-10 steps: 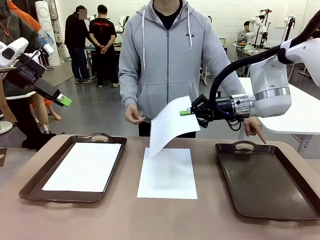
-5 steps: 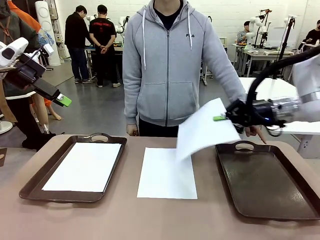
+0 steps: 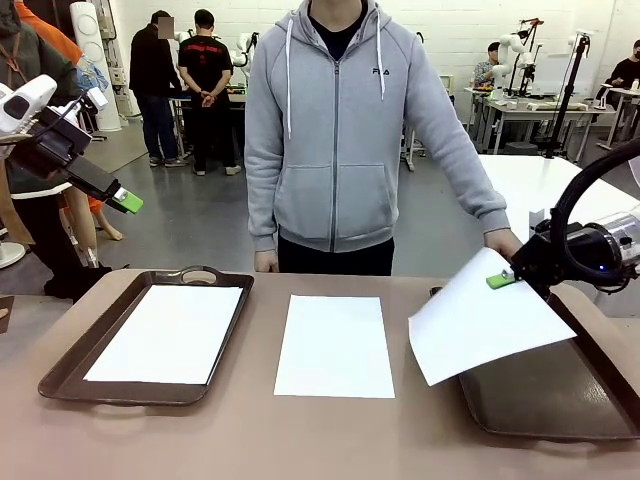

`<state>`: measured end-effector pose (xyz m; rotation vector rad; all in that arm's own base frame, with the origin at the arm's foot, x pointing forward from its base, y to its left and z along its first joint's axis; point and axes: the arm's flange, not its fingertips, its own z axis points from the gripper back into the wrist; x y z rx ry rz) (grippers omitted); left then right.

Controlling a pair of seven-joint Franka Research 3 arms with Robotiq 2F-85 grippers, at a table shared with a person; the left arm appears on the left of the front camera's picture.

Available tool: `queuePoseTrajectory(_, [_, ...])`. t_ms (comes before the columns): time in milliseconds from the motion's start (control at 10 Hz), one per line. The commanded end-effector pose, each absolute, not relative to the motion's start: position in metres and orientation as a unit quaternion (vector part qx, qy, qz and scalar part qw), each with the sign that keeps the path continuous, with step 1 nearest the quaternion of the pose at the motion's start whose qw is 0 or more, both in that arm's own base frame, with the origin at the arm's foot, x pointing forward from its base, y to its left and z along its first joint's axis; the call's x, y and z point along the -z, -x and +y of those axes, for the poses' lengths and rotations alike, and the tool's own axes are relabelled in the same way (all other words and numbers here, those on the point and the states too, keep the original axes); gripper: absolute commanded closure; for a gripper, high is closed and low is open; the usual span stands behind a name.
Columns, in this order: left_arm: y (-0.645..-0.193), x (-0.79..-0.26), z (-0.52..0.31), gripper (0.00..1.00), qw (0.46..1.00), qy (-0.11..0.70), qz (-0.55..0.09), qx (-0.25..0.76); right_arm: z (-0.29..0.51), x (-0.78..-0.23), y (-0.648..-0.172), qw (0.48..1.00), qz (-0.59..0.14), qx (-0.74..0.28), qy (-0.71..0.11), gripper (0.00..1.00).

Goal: Sort the A4 documents.
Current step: Place the A4 Paper in the designated Handle tray.

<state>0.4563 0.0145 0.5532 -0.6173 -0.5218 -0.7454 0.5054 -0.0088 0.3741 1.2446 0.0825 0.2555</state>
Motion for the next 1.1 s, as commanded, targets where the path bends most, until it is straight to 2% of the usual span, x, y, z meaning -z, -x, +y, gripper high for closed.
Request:
queuePoseTrajectory(0, [-0.455, -0.554, 0.015, 0.0, 0.851, 0.292, -0.25, 0.358, -0.019, -0.358, -0.521, 0.81, 0.039, -0.133, -0.569, 0.99])
queuePoseTrajectory(200, [-0.455, -0.554, 0.015, 0.0, 0.851, 0.292, -0.25, 0.358, -0.029, -0.33, -0.526, 0.865, 0.046, -0.086, -0.492, 0.99])
queuePoseTrajectory(500, [-0.455, -0.554, 0.015, 0.0, 0.851, 0.292, -0.25, 0.358, -0.049, -0.317, -0.522, 0.887, 0.06, -0.061, -0.454, 0.99])
queuePoseTrajectory(1000, [-0.455, -0.554, 0.015, 0.0, 0.851, 0.292, -0.25, 0.358, -0.088, -0.319, -0.515, 0.928, 0.024, 0.007, -0.371, 0.99])
